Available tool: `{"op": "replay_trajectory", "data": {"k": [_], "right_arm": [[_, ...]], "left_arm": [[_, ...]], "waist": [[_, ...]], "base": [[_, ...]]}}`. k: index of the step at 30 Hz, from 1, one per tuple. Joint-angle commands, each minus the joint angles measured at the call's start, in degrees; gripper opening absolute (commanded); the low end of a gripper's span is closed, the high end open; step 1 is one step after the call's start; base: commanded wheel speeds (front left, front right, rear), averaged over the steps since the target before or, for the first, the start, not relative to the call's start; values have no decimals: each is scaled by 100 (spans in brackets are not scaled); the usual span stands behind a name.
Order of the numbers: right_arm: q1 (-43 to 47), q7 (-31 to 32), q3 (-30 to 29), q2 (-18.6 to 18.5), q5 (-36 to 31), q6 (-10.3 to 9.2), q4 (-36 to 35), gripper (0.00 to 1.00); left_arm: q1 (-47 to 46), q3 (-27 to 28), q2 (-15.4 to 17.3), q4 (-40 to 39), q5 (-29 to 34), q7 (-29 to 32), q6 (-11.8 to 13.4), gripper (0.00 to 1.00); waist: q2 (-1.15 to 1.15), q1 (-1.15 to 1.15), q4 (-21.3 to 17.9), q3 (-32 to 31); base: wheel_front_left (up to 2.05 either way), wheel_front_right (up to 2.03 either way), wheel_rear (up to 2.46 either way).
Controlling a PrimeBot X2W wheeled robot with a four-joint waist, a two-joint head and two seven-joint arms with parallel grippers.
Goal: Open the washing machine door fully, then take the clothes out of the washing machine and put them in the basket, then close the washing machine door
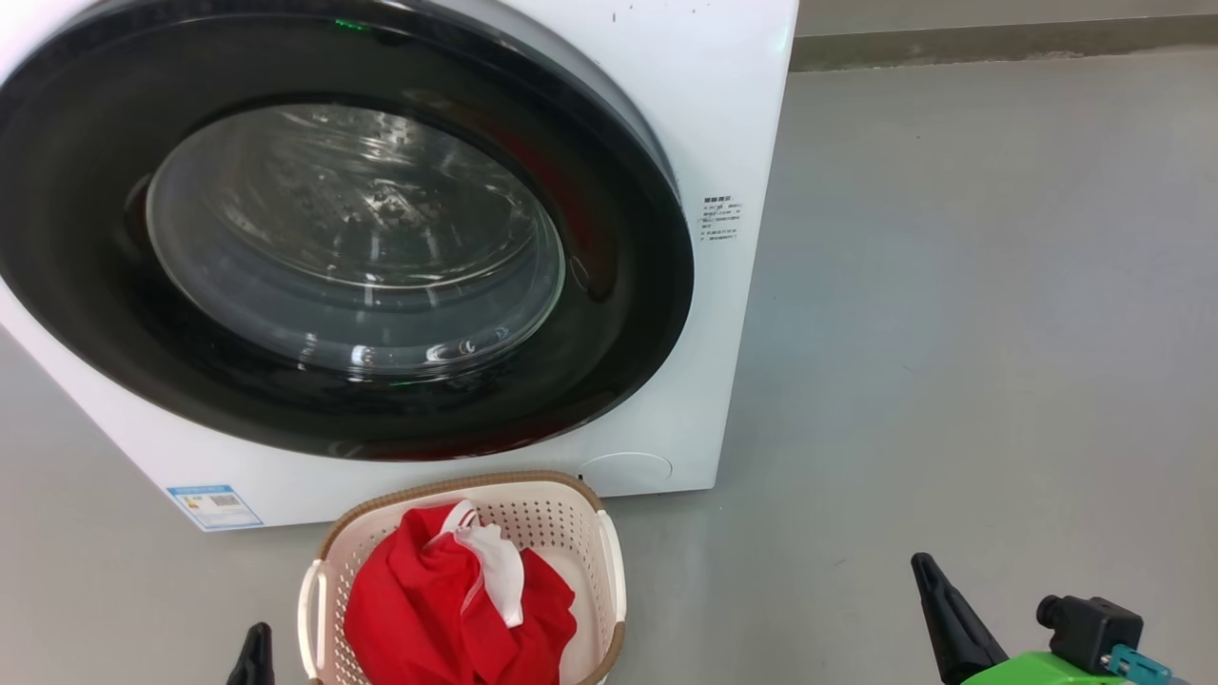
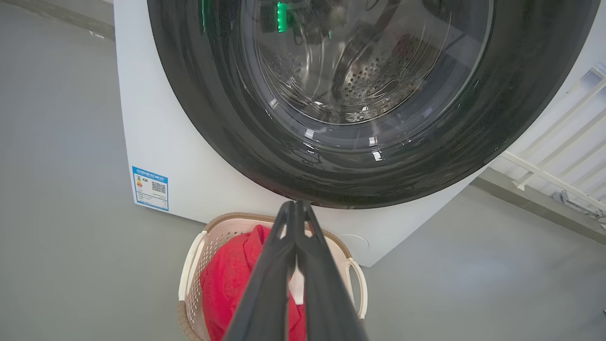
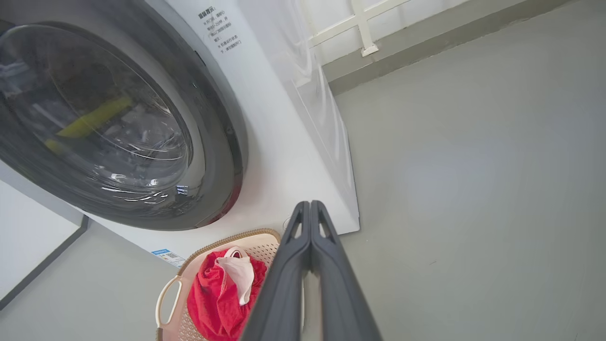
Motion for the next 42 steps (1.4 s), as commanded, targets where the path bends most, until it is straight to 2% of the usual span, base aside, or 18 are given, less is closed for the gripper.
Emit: {"op": "replay_trajectory", "data": {"k": [1, 42], "right_arm": [[-105, 56, -74, -39, 239, -2, -172, 0], [-268, 704, -412, 60, 2531, -6, -349, 0]], "left_arm": [[-180, 103, 64, -108, -223, 51, -4, 0], [-563, 374, -48, -93, -2410, 705, -9, 0]], "waist": [[0, -1, 6, -2], [0, -1, 109, -44]], "base": [[0, 0, 0], [0, 0, 0]]}}
